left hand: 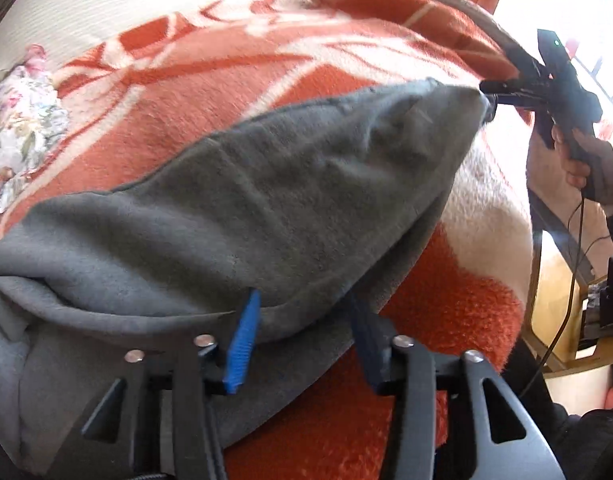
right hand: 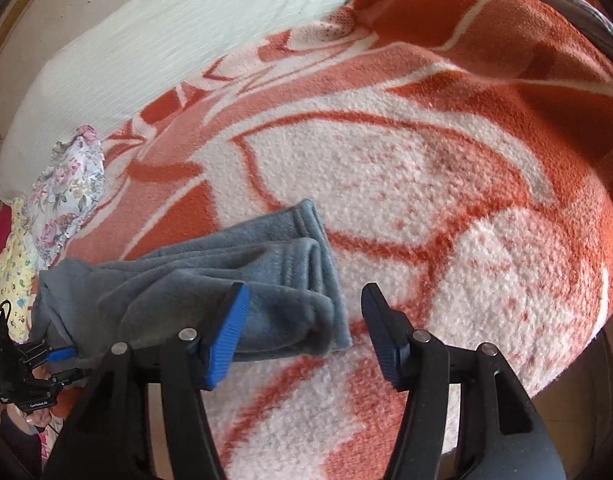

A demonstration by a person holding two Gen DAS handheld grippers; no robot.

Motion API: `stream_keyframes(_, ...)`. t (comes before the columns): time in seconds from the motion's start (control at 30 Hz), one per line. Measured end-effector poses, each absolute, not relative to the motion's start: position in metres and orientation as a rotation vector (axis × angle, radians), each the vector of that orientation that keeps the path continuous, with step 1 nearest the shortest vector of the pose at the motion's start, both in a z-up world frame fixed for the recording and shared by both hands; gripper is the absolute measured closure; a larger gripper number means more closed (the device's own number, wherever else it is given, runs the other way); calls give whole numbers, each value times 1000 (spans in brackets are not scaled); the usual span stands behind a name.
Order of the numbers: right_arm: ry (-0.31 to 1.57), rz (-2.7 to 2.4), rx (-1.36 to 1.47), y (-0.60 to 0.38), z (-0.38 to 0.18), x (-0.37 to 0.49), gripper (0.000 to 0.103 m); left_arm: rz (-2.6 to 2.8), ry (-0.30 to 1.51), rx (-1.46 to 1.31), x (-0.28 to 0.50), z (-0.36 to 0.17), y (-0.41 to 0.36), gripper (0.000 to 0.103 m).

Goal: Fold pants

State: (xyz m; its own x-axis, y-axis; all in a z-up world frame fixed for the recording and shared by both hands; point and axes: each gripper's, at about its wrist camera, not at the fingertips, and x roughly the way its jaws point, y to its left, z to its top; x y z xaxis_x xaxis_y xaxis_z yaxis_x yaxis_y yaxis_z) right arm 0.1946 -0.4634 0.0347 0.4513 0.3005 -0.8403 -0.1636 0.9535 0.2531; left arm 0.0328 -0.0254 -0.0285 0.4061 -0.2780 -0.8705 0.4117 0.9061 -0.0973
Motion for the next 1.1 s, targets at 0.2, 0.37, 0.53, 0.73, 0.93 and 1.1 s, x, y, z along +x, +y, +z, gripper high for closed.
stream_keyframes(0.2, 991, 405, 135, -413, 68, 176, 36, -316, 1013, 33, 19, -7, 29, 53)
stream_keyframes(0.37, 1001, 575, 127, -337, 67, 165, 36, -190, 1009, -78, 7, -5, 90, 53)
stream_keyframes(0.53, 1038, 736, 62, -255, 56, 147, 36, -60, 1009, -180, -14, -9, 151, 53)
stream_keyframes(0.73, 1078, 858, 13, -190, 40, 125, 36, 77, 982, -282, -40, -11, 207, 53)
stream_keyframes(0.93, 1118, 940, -72, -127, 26, 103, 36, 185, 965, -336, -64, -17, 251, 48)
stream_keyframes(1.1, 1111, 964, -209, -73, 12, 79, 36, 261, 967, -393, -80, -27, 284, 47)
